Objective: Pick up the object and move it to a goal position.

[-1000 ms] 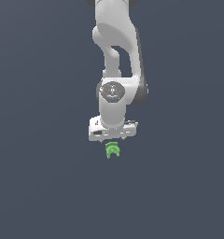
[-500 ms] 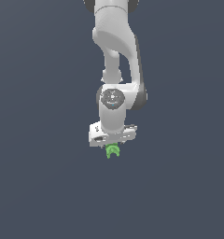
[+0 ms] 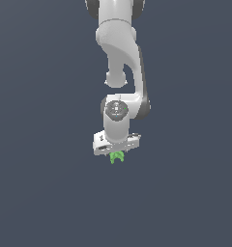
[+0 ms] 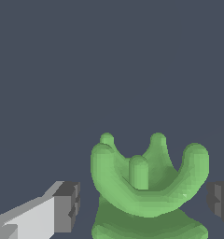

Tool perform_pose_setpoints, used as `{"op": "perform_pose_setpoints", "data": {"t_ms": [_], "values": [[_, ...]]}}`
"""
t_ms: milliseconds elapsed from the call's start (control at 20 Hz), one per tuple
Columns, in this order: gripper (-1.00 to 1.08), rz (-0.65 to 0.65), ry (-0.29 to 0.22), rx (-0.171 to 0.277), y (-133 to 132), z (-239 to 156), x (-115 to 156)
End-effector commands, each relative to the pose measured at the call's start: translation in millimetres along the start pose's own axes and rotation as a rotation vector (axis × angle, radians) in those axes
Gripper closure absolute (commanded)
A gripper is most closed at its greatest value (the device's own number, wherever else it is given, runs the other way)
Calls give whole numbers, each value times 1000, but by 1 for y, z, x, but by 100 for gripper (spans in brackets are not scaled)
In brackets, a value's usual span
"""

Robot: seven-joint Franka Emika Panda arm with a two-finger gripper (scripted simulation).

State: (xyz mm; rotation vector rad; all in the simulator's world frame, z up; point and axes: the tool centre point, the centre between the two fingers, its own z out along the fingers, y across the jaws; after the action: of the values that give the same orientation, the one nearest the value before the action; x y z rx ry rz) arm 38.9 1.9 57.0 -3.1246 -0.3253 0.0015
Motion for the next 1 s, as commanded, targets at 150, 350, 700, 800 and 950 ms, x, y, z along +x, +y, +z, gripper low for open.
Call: {"op": "perform_pose_setpoints", "data": {"t_ms": [150, 350, 700, 800, 950], "values": [[-92, -2, 1, 0, 0, 17, 1], [108, -2, 1, 0, 0, 17, 1], [108, -2, 1, 0, 0, 17, 1], [108, -1, 2, 0, 1, 17, 2], [108, -4, 8, -2, 3, 12, 3]]}}
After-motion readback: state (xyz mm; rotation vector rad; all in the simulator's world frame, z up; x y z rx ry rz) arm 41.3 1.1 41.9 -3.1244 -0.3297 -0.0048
